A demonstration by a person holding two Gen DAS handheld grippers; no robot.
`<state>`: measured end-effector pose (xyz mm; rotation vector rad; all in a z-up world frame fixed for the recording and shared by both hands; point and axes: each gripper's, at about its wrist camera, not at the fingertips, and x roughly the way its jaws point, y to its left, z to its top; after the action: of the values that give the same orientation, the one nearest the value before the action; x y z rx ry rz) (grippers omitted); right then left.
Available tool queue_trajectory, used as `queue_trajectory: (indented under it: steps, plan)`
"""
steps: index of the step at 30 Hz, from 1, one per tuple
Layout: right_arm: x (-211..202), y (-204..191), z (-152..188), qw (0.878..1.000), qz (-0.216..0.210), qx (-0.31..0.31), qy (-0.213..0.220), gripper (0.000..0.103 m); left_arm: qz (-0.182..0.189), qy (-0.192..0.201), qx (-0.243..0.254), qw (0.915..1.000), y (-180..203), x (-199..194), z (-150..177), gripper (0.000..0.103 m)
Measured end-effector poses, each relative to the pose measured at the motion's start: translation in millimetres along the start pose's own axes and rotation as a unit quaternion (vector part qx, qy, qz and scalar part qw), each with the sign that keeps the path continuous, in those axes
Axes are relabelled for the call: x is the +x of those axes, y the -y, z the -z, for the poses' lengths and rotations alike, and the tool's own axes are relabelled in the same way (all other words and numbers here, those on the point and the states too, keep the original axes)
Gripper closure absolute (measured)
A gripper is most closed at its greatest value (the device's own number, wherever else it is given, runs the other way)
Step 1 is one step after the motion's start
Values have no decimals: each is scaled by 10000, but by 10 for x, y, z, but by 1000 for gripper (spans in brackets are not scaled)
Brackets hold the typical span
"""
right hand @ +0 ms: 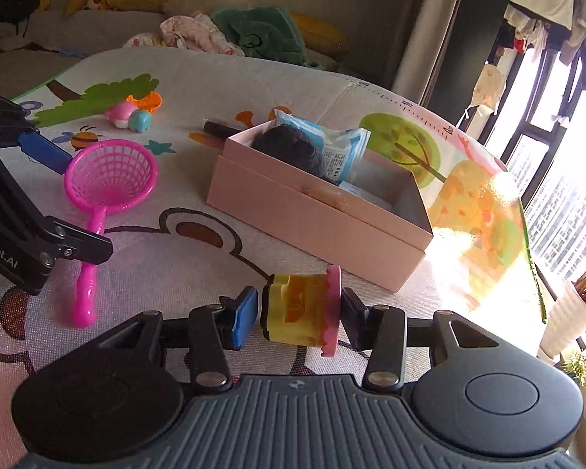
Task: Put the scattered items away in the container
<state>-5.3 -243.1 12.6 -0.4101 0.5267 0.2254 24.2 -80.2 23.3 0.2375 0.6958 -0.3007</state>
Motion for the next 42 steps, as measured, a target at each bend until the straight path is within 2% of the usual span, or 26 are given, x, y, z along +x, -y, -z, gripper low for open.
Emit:
queue_trajectory:
  steps: [3,7,12,14,17,19,23,26,29,32,35,39,42]
  plan:
    - [-28,-111,-20,9993,-359,67,61,46,-160,-14,120,9998,-70,-15,5,0]
    - [-92,-130,-12,9970,-705,272,164,27,-331,-69,181,9993,-267,-28,11,0]
    - [-164,-29,29,9960,-648,555,274,11,-692,-150,-50,9975,-603,-72,32,0]
    - [-166,18,64,9950,-615,738,256,4,-529,-172,-389,9977,-738,-105,34,0]
    - [-125,74,132,9936,-535,988,150,3,-88,-185,-999,9948,-878,-125,22,0]
    - [-83,92,181,9926,-452,1129,51,2,9,-199,-1196,9926,-888,-79,-18,0]
    - [-22,129,260,9886,-443,1432,-119,0,-157,-164,-956,9952,-777,100,-143,0]
    - [1,144,314,9874,-418,1508,-230,0,23,-199,-789,9967,-706,269,-244,0]
    - [25,166,366,9853,-455,1615,-308,0,414,-146,-431,9981,-570,416,-319,0]
    - [39,185,375,9838,-501,1692,-308,0,971,-32,-33,9953,-402,484,-340,0]
    - [44,180,379,9840,-525,1680,-280,0,1208,35,181,9925,-284,452,-303,0]
    - [40,172,342,9856,-548,1582,-223,0,1171,45,174,9930,-278,326,-200,0]
    - [25,118,257,9901,-384,1348,-22,0,1116,20,-25,9938,-365,214,-119,0]
